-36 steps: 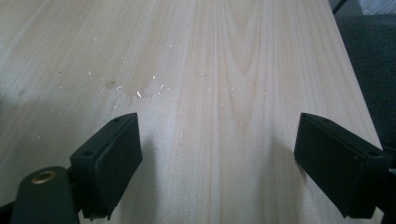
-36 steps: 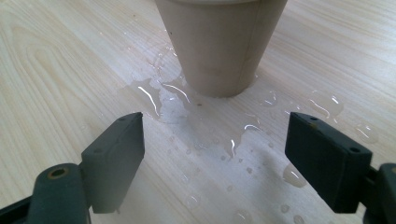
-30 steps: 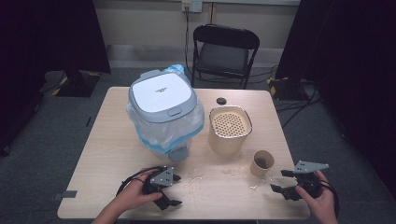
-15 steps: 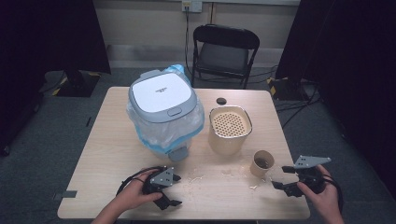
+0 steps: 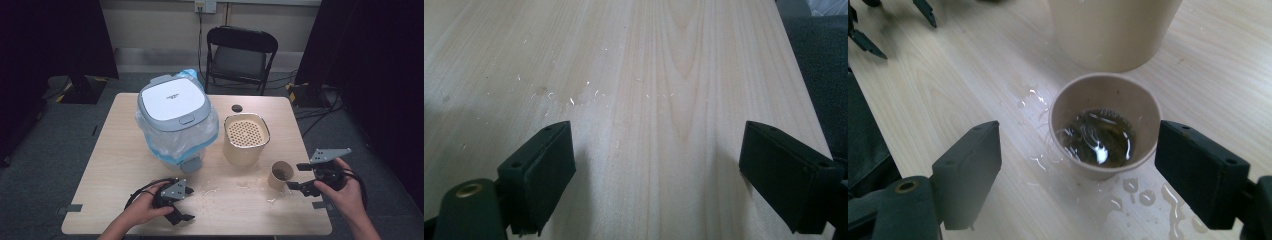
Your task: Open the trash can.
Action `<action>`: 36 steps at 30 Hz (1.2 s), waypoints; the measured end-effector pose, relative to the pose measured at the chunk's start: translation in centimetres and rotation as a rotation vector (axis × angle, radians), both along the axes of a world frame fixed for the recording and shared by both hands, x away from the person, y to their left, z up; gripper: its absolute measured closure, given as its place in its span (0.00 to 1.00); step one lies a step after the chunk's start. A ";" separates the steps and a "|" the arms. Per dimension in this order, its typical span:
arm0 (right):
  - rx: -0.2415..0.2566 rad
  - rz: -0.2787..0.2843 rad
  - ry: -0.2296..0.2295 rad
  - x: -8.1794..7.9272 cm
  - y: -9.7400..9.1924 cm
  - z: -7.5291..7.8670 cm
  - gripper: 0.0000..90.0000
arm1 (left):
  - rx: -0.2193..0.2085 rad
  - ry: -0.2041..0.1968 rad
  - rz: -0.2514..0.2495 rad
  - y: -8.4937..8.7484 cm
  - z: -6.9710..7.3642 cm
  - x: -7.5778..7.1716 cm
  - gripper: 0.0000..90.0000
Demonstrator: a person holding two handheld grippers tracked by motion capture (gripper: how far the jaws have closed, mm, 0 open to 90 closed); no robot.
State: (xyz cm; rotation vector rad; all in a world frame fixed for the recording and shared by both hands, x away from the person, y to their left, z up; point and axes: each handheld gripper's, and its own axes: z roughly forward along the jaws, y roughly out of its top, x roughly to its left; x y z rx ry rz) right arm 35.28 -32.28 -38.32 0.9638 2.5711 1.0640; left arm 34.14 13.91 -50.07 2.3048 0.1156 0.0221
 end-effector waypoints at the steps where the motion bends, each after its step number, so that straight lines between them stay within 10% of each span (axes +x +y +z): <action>1: 0.001 -0.003 0.003 0.1 0.2 0.3 0.21 | 0.000 0.000 0.000 0.0 0.0 0.0 0.16; 36: -0.045 0.115 -0.036 4.8 8.9 6.5 0.21 | 0.004 -0.013 -0.009 0.0 0.0 0.1 0.15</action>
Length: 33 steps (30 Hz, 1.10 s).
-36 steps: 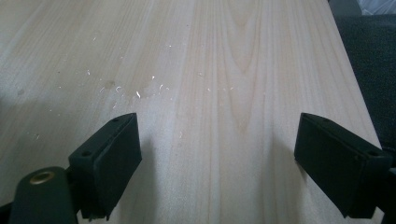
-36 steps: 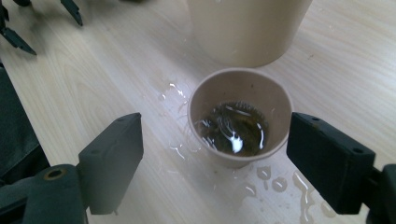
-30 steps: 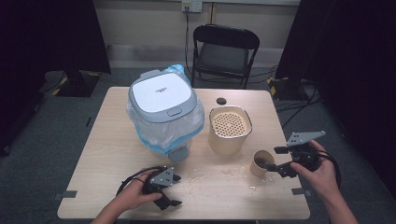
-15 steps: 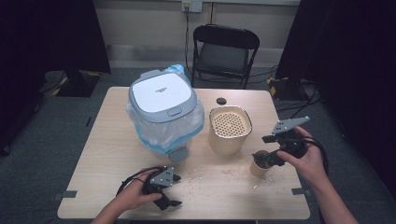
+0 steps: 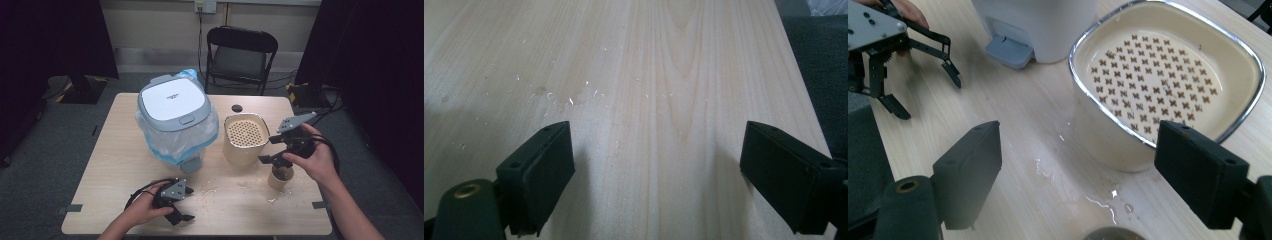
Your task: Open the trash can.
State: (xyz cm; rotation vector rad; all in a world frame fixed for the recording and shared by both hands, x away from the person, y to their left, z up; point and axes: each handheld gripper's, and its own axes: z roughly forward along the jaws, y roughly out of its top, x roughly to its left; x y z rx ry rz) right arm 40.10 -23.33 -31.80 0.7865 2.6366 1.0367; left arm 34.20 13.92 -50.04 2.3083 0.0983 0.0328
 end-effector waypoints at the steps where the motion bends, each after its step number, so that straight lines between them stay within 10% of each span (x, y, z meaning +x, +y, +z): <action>1: -0.004 0.002 -0.001 0.1 0.2 0.2 0.21 | 0.000 0.000 0.000 0.0 0.0 0.0 0.15; 33: -0.021 0.066 -0.020 3.5 7.8 4.2 0.24 | 0.003 0.000 -0.003 0.0 0.0 0.0 0.15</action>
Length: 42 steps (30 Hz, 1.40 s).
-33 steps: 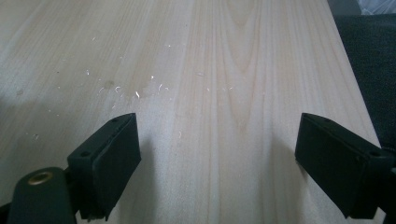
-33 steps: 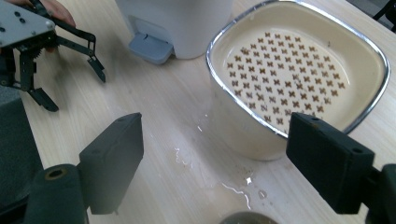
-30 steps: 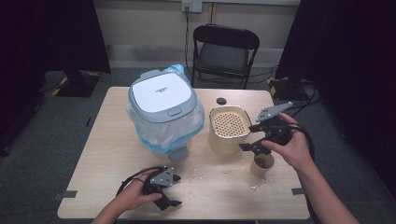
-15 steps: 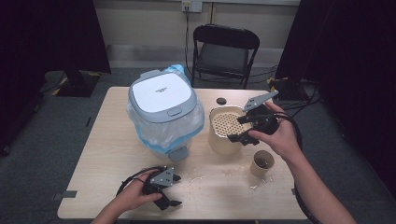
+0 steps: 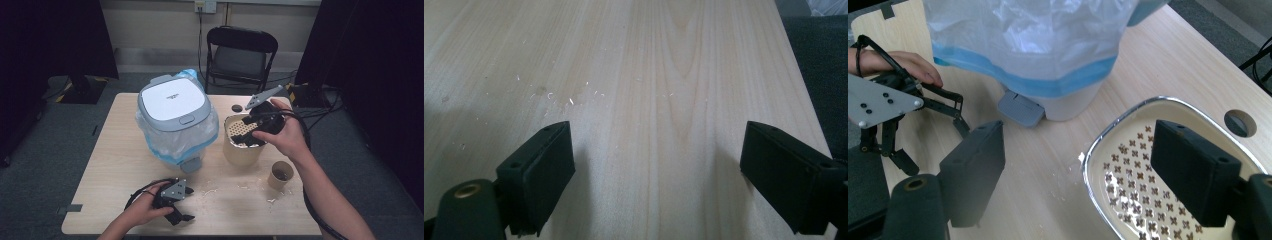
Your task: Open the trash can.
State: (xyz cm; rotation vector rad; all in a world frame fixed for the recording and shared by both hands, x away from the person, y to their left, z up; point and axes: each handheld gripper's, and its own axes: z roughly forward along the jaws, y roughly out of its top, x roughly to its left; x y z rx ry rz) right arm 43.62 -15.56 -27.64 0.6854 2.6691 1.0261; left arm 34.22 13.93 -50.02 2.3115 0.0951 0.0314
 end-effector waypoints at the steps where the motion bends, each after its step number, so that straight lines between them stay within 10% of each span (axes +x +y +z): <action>1: 0.003 0.004 0.001 0.1 0.5 0.2 0.25 | -0.001 0.000 0.000 0.0 0.0 0.0 0.15; 42: 0.021 0.073 -0.028 2.3 8.9 3.8 0.51 | 0.001 0.007 0.002 0.0 0.0 0.0 0.15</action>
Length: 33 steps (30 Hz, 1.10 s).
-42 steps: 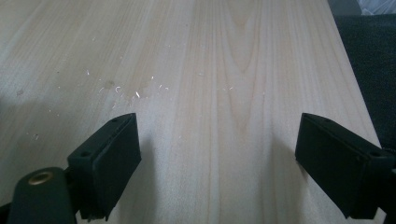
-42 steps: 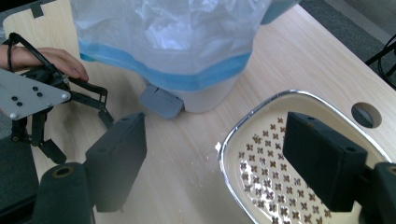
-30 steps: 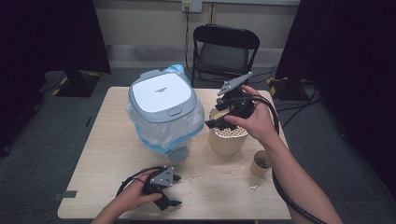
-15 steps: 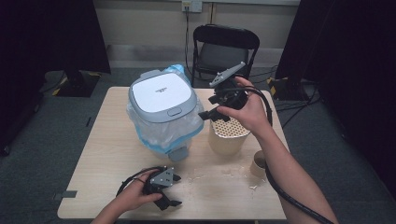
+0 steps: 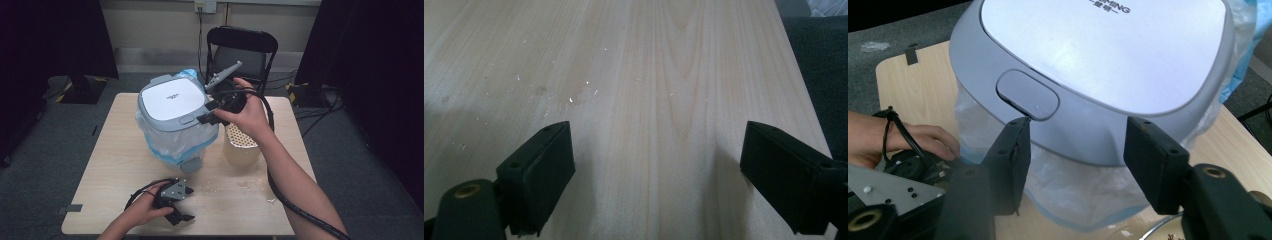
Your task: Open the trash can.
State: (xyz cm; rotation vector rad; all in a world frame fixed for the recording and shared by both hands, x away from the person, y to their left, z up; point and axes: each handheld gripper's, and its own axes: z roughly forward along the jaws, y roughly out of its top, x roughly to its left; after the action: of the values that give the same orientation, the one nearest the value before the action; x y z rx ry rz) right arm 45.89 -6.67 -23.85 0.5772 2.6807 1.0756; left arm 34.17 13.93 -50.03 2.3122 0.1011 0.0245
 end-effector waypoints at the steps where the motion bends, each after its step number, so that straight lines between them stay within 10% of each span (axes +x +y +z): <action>1: -0.003 0.005 0.001 0.0 0.2 0.1 0.55 | 0.000 0.000 0.000 0.0 0.0 0.0 0.15; 13: 0.002 0.012 0.033 0.1 2.0 0.2 0.89 | 0.000 0.000 0.000 0.0 0.0 0.0 0.15; 33: 0.008 0.067 0.036 -0.1 3.5 -0.3 1.00 | -0.001 0.000 0.001 0.0 0.0 0.0 0.15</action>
State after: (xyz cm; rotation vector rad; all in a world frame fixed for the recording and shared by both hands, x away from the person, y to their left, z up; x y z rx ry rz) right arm 45.81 -3.13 -24.12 0.5158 2.7465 1.1038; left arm 34.16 13.92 -50.04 2.3107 0.1018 0.0251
